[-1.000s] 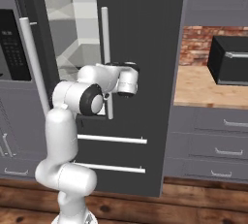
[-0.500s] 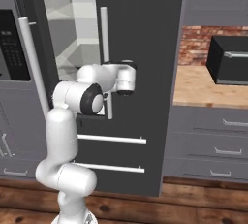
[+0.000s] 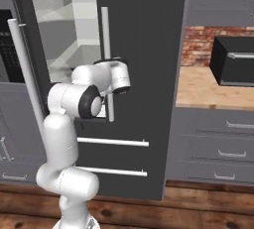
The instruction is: Retrieve the fish from the fridge and place it on the saucepan with marinade on the stove.
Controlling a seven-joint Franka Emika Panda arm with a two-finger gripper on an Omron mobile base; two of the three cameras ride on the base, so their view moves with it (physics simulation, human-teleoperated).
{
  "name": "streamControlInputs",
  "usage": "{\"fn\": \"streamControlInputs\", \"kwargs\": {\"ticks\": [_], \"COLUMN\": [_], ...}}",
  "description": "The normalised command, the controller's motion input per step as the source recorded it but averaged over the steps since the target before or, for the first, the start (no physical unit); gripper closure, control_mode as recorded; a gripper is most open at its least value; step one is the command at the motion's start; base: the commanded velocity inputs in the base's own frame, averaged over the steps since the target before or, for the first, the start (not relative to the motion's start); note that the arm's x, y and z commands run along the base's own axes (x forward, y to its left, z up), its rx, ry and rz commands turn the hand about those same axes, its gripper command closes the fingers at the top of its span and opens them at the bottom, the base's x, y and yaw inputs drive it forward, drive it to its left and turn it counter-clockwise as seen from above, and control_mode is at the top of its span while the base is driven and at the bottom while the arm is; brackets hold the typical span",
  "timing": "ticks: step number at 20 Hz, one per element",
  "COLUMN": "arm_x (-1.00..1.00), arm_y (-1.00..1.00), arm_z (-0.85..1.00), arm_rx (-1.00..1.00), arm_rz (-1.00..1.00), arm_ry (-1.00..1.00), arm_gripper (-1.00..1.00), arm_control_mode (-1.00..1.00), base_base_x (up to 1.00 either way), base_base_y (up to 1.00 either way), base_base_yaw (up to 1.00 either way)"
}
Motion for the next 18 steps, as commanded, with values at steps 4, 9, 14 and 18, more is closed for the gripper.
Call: {"fn": "streamControlInputs", "kwargs": {"ticks": [4,9,14,18], "arm_x": [-0.83,-1.00,-1.00,-0.99], "arm_y": [0.76,1.00,1.00,1.00], "arm_z": [0.00,0.00,0.00,0.00], "arm_rx": [-0.04,-0.14,-0.21,-0.16], "arm_rz": [0.21,0.03,0.00,-0.09], "arm_ry": [-0.02,-0.10,-0.13,-0.21], "arm_gripper": [-1.00,-1.00,-1.00,-1.00], "arm_control_mode": [-1.00,-1.00,-1.00,-1.00], "base_base_x": [0.00,0.00,0.00,0.00], "base_base_y": [0.00,0.00,0.00,0.00], "base_base_yaw": [0.00,0.00,0.00,0.00]}}
